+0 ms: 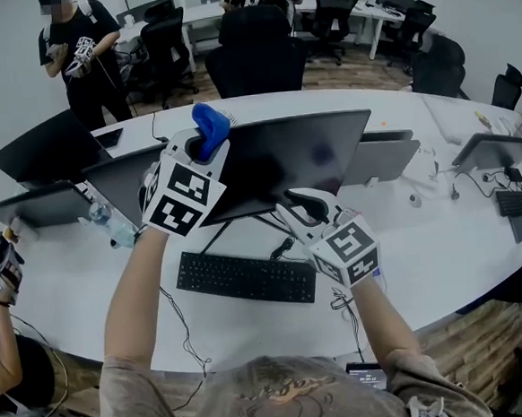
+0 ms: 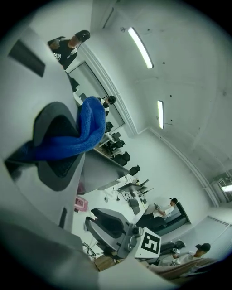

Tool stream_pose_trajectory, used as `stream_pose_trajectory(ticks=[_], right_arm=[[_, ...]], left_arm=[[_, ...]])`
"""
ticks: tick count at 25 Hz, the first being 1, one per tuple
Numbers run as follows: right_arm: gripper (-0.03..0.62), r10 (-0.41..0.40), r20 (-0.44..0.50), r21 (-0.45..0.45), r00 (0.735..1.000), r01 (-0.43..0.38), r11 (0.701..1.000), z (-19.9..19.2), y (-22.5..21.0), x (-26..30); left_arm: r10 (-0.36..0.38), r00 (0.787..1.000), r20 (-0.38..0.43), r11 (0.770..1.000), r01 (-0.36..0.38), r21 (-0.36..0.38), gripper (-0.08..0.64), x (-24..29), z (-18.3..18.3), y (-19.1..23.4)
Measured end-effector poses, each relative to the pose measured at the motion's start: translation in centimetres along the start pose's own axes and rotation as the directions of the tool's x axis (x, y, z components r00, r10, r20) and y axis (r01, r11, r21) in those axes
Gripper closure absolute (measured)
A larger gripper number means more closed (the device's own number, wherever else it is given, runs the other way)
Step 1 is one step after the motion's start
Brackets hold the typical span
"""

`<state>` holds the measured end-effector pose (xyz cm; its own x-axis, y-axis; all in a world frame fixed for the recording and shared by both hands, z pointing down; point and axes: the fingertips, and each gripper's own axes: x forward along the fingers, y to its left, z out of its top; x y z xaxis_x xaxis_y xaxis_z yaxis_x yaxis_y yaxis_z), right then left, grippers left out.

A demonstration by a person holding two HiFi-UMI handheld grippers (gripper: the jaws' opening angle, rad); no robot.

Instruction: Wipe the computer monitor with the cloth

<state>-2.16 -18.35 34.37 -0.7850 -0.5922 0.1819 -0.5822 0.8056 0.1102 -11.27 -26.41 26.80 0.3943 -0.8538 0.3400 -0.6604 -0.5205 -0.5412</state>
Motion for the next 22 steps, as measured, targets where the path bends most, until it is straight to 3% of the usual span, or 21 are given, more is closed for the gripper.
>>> stream_pose_trajectory(ticks=[5,22], right_arm=[[0.497,-0.025,-0.002,0.015,1.000,0.025,1.000,-0.6,-1.8,-1.5],[0.497,-0.102,0.007,0.079,0.995,0.102,0.992,-2.2,-4.2,-4.5]], left_arm=[[-0.016,0.997,0.074,0.998,0.021,-0.062,0.512,0.9,2.3,-1.0],[-0.139,0.984,0.110,0.988,0.145,-0.048,0.512,5.7,8.4,-5.9]])
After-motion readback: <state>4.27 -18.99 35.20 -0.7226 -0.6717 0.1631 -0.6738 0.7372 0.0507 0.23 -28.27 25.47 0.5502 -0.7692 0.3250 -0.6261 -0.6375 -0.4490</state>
